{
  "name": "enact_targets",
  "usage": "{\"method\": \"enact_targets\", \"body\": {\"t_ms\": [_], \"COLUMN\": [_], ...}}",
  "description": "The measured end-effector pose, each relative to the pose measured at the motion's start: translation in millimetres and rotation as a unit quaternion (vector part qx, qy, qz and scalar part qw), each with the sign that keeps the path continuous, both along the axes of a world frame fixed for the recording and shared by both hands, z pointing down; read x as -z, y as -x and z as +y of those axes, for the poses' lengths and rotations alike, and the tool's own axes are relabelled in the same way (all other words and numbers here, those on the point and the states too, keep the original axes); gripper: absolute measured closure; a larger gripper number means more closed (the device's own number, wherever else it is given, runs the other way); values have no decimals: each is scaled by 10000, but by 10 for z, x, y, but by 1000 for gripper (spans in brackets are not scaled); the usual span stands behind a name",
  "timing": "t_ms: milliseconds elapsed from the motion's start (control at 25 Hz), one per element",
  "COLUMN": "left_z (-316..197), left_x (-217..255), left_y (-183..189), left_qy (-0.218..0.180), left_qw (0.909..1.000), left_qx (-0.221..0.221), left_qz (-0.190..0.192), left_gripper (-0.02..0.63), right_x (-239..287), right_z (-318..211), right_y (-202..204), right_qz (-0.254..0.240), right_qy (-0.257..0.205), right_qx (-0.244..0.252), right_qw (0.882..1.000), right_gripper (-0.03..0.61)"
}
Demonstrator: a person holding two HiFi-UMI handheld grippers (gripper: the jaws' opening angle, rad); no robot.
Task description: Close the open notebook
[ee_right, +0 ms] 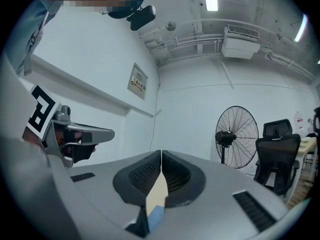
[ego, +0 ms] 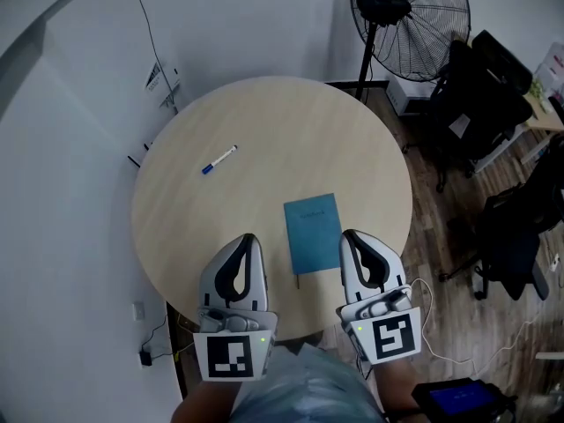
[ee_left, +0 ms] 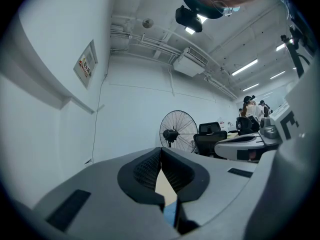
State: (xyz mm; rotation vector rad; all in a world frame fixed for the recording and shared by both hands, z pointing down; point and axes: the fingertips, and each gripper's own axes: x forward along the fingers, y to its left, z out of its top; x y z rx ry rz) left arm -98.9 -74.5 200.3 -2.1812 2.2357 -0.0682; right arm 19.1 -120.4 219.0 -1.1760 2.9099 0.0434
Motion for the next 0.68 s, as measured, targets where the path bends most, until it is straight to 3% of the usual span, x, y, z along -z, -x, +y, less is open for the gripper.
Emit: {"method": "enact_targets", "body": {"t_ms": [680], "left_z": [4], "left_x": [15], "left_y": [2], "left_qy": [13], "left_qw": [10000], "left_qx": [-32], "left_qz": [2], "left_gripper": [594], "right_x": [34], "right_z": [15], "right_y": [28], "right_qz": [-34], "right_qy": [35], "right_qx": [3], "right_qw": [10000], "right_gripper": [531]}}
